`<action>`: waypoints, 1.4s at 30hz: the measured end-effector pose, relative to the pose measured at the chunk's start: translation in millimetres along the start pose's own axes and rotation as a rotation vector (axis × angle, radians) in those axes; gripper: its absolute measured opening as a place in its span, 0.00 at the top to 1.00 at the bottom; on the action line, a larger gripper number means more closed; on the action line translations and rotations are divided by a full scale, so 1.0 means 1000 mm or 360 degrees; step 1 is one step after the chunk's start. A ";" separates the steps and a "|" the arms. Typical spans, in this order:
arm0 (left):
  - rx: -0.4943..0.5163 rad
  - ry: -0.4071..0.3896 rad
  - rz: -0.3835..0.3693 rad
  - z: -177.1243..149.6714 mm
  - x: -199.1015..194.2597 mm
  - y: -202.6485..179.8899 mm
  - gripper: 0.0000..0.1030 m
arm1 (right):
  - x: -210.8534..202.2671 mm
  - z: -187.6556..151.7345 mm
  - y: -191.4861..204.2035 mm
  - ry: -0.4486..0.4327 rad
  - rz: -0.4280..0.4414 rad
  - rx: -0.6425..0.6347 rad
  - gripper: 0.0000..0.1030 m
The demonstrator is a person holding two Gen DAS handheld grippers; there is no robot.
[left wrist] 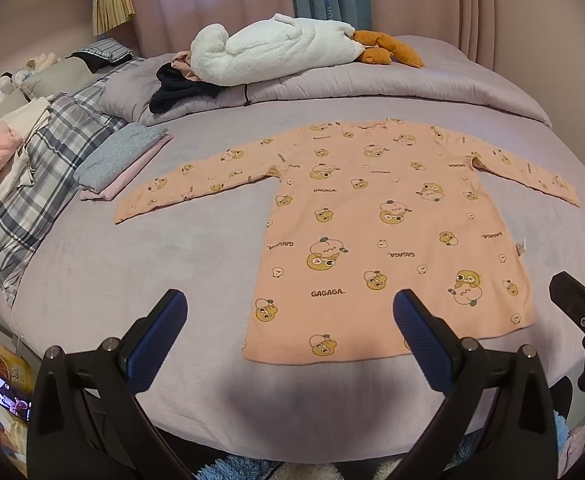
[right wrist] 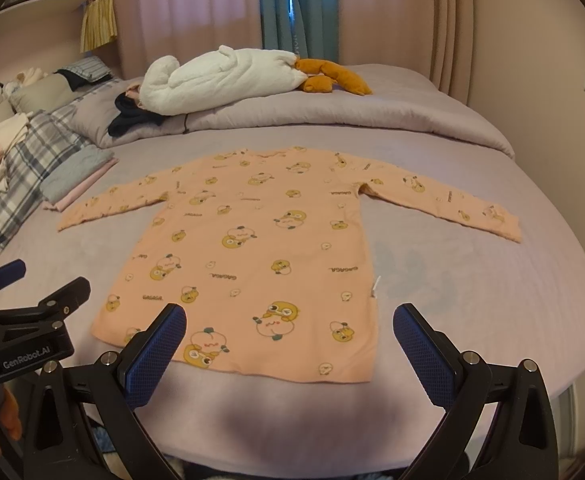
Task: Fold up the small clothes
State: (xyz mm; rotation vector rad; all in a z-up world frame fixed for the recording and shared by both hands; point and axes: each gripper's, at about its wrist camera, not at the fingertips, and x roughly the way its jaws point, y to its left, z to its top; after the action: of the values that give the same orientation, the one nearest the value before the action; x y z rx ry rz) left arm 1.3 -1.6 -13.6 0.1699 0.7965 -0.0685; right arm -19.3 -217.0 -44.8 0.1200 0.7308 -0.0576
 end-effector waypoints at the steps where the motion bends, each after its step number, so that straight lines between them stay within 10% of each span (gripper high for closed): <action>1: 0.0001 0.0000 0.0002 0.000 0.000 0.000 0.00 | 0.001 -0.001 -0.001 -0.0001 0.0000 0.0001 0.01; 42: 0.0011 0.0012 -0.0005 0.002 -0.001 -0.002 0.00 | 0.003 -0.003 0.009 0.0002 0.0003 -0.0003 0.01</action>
State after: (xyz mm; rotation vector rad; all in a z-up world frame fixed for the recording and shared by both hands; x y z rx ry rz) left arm 1.4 -3.9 -11.7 0.1752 0.8041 -0.0736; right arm -18.4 -207.9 -48.5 0.1189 0.7317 -0.0552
